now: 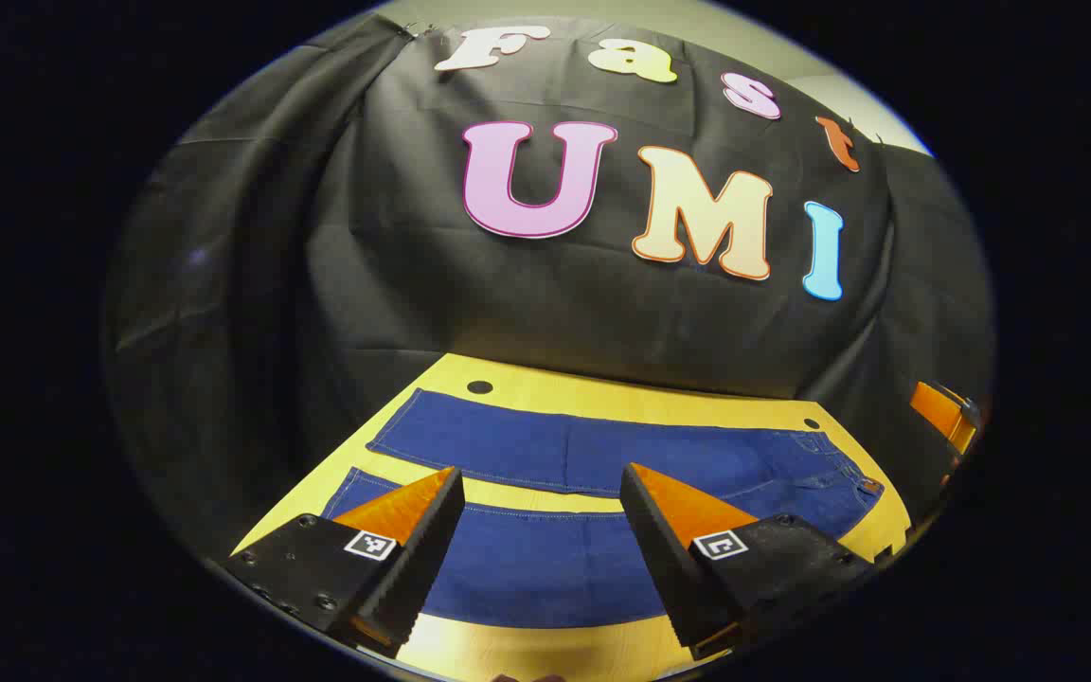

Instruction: Grasp the waist and the cuffs of the jeans and fold them to make the two legs overlap; first hold the waist and fold one-third of the jeans toward the cuffs, then hold the cuffs and fold the remaining one-third in the same direction to finish folding.

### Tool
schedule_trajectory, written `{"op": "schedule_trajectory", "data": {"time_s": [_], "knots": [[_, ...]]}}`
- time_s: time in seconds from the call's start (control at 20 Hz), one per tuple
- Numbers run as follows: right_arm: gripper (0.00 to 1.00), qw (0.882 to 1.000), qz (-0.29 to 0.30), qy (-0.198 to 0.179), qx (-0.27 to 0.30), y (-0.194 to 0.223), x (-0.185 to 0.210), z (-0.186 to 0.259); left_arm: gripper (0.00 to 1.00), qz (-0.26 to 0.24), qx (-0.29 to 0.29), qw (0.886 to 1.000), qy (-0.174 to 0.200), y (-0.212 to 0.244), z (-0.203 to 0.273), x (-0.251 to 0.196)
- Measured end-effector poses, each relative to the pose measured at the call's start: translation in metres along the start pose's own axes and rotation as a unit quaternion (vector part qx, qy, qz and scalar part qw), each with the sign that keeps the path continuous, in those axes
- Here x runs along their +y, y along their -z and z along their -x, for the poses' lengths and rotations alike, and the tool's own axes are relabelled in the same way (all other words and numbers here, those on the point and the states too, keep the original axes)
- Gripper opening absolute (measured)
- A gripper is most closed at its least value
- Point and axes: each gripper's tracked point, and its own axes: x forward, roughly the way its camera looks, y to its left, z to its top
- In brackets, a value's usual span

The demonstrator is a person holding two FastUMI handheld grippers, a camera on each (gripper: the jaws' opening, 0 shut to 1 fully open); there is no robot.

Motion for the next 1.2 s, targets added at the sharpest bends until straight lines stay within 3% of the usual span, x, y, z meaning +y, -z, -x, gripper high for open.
{"op": "schedule_trajectory", "data": {"time_s": [0.75, 0.95, 1.2], "knots": [[0.98, 0.999, 0.014, -0.020, 0.035, 0.026, 0.025, 0.010, 0.97, 0.003, 0.026, 1.000, 0.004, 0.025, 0.007, 0.012], [0.98, 0.998, 0.019, -0.030, 0.050, 0.036, 0.037, 0.014, 0.97, 0.006, 0.041, 0.998, 0.038, 0.038, 0.005, 0.013], [0.99, 0.995, 0.020, -0.030, 0.088, 0.058, 0.043, 0.026, 0.98, -0.007, 0.103, 0.990, 0.095, 0.072, -0.001, 0.039]]}}
